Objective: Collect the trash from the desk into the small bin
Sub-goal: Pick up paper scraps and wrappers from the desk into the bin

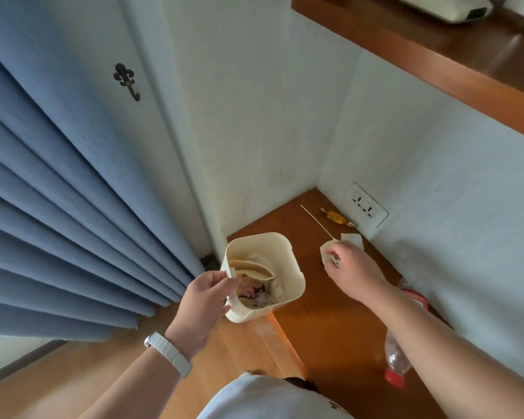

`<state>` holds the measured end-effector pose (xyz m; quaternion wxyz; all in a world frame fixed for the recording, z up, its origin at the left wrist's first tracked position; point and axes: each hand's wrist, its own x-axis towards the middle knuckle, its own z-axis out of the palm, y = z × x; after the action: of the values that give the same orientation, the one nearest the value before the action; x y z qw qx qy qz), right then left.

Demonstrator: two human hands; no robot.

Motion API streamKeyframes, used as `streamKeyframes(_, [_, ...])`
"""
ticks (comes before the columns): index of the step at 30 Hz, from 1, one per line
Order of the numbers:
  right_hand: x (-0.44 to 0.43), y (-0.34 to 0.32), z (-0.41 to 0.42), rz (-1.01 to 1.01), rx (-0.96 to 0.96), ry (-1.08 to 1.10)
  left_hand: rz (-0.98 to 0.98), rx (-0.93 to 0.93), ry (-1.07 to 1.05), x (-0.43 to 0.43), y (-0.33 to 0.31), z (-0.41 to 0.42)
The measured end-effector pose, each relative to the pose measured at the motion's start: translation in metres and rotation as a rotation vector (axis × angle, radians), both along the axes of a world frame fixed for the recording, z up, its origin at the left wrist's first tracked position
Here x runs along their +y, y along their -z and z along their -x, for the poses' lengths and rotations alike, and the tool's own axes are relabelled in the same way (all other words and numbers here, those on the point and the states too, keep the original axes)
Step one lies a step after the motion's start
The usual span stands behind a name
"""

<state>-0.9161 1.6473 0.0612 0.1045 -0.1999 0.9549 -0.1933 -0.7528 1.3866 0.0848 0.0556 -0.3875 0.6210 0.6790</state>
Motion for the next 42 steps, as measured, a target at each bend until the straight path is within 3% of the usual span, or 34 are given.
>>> streamKeyframes(5, [0.019, 0.046, 0.011, -0.245, -0.070, -0.049, 0.030, -0.026, 0.003, 0.001, 0.003, 0.011])
streamKeyframes(10, [0.017, 0.070, 0.025, -0.328, -0.064, -0.057, 0.063, -0.043, -0.017, 0.005, 0.008, 0.024])
streamKeyframes(30, [0.007, 0.086, 0.023, -0.365, 0.003, 0.005, 0.083, -0.036, 0.002, 0.008, 0.003, 0.025])
streamKeyframes(36, [0.017, 0.062, 0.011, -0.352, 0.100, 0.046, 0.049, -0.005, -0.022, 0.005, -0.004, 0.011])
streamKeyframes(42, [0.022, 0.017, -0.002, -0.213, 0.152, 0.120, 0.042, 0.028, -0.026, 0.008, -0.010, 0.000])
